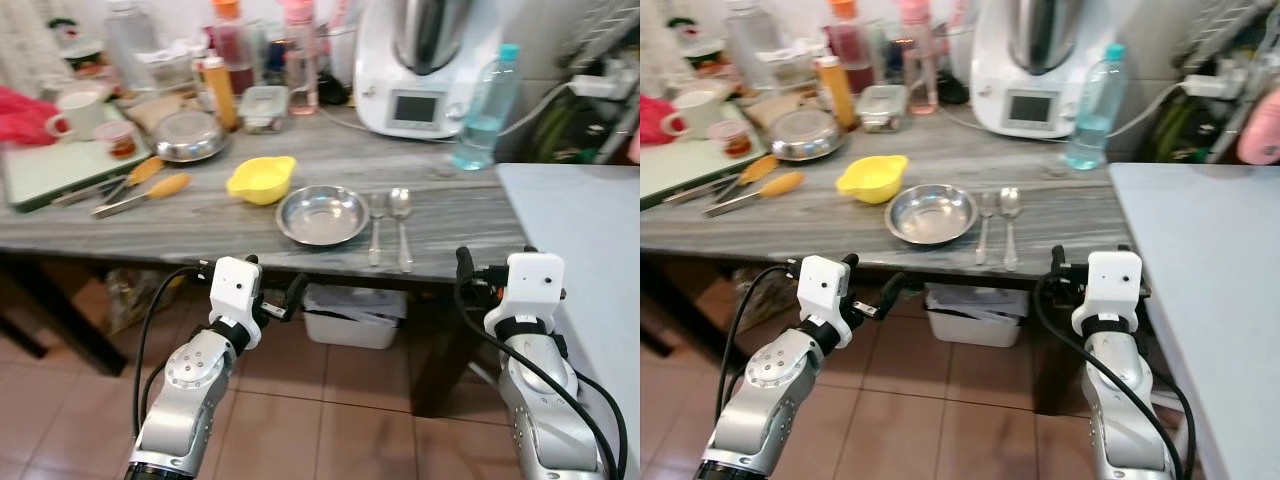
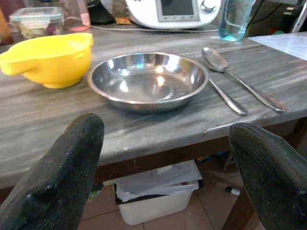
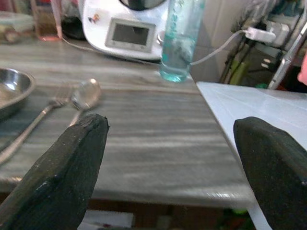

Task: Setting the table

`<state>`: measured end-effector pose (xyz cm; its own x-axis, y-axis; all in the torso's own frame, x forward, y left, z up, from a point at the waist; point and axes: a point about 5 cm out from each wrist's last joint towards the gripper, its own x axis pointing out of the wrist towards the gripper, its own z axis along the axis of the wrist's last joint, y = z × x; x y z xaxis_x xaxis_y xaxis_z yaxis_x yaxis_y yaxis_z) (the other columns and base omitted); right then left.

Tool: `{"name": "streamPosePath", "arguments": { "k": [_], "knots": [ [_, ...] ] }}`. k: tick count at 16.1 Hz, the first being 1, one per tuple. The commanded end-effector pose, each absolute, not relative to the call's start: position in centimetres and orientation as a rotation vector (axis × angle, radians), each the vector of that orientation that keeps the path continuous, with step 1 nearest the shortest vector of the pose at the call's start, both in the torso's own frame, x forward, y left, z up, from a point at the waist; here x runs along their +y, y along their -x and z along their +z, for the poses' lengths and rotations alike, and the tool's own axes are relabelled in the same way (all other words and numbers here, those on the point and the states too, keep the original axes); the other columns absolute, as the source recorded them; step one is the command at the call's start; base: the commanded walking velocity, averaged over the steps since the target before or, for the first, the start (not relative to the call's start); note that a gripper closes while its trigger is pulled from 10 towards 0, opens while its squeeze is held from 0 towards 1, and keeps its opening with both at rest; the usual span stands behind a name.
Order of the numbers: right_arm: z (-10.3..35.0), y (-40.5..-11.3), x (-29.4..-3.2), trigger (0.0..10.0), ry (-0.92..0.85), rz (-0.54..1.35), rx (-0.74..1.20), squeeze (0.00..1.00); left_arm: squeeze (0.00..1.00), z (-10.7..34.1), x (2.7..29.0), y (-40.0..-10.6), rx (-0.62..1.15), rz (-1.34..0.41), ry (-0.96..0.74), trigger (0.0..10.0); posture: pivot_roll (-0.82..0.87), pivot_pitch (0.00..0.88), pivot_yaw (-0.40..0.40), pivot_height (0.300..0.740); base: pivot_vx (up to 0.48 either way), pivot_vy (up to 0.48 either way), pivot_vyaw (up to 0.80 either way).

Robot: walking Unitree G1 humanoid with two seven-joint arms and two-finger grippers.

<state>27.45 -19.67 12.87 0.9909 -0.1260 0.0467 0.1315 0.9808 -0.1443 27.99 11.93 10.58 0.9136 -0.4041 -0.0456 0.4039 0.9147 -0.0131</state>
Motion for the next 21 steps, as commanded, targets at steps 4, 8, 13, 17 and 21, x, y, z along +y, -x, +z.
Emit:
{"name": "streamPosePath", "arguments": {
  "k": [4,8,13,17,21],
  "knots": [
    [13.61,-27.48,-19.23,10.0,0.157,-0.103,-0.054,0.78,0.0,10.38,12.16,-28.14,0.046,-0.391,-0.019,10.0,-0.11,0.0,0.033,0.74,0.0,0.0,-0.12],
    [13.61,-27.48,-19.23,10.0,0.157,-0.103,-0.054,0.78,0.0,10.38,12.16,-28.14,0.046,-0.391,-0.019,10.0,-0.11,0.0,0.033,0.74,0.0,0.0,0.0],
    [13.61,-27.48,-19.23,10.0,0.157,-0.103,-0.054,0.78,0.0,10.38,12.16,-28.14,0.046,-0.391,-0.019,10.0,-0.11,0.0,0.033,0.74,0.0,0.0,0.0],
    [13.61,-27.48,-19.23,10.0,0.157,-0.103,-0.054,0.78,0.0,10.38,12.16,-28.14,0.046,-0.391,-0.019,10.0,-0.11,0.0,0.033,0.74,0.0,0.0,0.0],
    [12.94,-28.03,-18.85,10.0,0.142,-0.093,-0.011,0.73,0.0,10.3,12.24,-28.24,0.055,-0.391,-0.04,10.0,-0.09,0.0,0.029,0.74,-0.133,0.0,0.0]
  ]
}}
